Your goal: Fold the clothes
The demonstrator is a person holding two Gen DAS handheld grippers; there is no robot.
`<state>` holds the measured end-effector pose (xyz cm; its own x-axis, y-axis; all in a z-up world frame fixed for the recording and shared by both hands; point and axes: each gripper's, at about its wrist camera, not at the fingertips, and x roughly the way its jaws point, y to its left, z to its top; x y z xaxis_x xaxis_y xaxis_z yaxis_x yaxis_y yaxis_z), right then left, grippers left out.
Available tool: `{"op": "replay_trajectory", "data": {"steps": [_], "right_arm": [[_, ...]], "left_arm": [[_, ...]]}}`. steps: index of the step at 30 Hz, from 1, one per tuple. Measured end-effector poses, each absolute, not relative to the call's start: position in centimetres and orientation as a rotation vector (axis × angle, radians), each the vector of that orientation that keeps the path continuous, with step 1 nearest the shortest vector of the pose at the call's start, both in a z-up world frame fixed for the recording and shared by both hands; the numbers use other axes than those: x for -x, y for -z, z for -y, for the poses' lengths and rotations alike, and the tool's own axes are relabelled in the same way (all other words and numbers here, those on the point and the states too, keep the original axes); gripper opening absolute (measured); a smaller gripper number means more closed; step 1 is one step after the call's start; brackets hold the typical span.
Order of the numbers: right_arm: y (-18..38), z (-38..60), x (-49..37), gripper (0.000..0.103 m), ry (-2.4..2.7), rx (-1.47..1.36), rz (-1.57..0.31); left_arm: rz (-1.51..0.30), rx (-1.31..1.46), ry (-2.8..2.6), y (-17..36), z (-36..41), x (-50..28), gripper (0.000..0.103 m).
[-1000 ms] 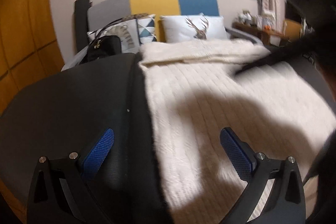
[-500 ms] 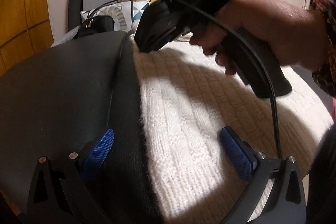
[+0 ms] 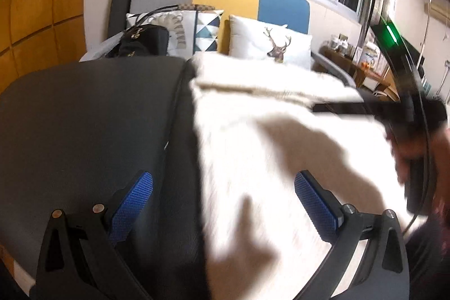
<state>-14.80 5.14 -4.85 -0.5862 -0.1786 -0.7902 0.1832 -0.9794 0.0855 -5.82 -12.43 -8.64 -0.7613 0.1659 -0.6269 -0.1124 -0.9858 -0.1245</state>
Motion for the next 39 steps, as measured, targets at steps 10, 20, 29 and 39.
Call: {"op": "replay_trajectory", "data": {"steps": [10,20,29,39], "right_arm": [[8.1,-23.3,16.6,0.014,2.923,-1.531,0.236],[9.7,-29.1,16.2,0.006,2.940,-1.416,0.568],[10.7,-25.6,12.7,0.007,2.797,-1.385,0.443],[9.3,-25.6,4.2,0.009,2.757,-1.330,0.509]], "left_arm": [[-0.199,1.320,-2.795,12.0,7.0,14.1,0.103],[-0.060,1.341,-2.772,13.0,9.0,15.0,0.103],[-0.067,1.339,-2.770,13.0,8.9,15.1,0.103],[-0.066,1.324,-2.781,11.6,9.2,13.6,0.103]]}}
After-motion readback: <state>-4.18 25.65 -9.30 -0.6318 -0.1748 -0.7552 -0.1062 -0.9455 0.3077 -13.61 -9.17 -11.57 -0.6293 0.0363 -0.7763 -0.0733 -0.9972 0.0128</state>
